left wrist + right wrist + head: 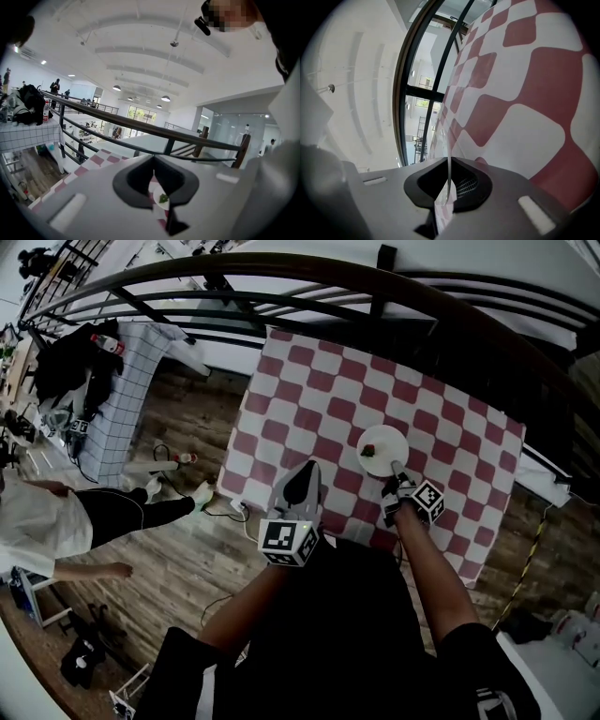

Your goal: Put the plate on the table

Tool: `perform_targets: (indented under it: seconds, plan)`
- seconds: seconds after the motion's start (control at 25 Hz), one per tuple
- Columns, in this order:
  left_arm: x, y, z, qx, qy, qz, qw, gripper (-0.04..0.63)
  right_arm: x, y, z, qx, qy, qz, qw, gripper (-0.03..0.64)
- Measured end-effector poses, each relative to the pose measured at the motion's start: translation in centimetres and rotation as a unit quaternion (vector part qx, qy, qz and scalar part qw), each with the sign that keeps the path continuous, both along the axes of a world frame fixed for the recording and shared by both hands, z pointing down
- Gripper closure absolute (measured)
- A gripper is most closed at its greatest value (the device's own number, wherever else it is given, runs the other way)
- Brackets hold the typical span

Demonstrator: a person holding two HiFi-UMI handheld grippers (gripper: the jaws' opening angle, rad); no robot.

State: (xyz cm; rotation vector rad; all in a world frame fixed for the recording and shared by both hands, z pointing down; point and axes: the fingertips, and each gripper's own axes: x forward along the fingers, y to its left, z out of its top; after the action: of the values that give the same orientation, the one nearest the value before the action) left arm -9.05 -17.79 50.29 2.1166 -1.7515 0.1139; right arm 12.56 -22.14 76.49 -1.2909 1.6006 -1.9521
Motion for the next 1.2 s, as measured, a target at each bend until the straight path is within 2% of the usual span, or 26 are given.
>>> perform_targets:
  seconds: [0.44, 0.68, 1.2]
  plan:
    - [-0.8, 0.0, 0.1, -0.006, -0.001, -0.002, 1.0, 0.584, -0.3, 0.0, 1.5, -0.017, 0.01, -0.003, 1.0, 0.601]
    - [-0.9, 0.4, -0.4, 0.01, -0.036, 0.013, 0.9992, 0.584, -0.4, -0.1, 1.9, -0.023, 0.012, -0.005, 1.0, 0.601]
    - [-1.5, 1.0, -1.1, 0.011, -0.03, 0.008, 0.9994, 0.584, -0.5, 0.2, 2.6, -0.038, 0.01, -0.006, 0.999, 0.601]
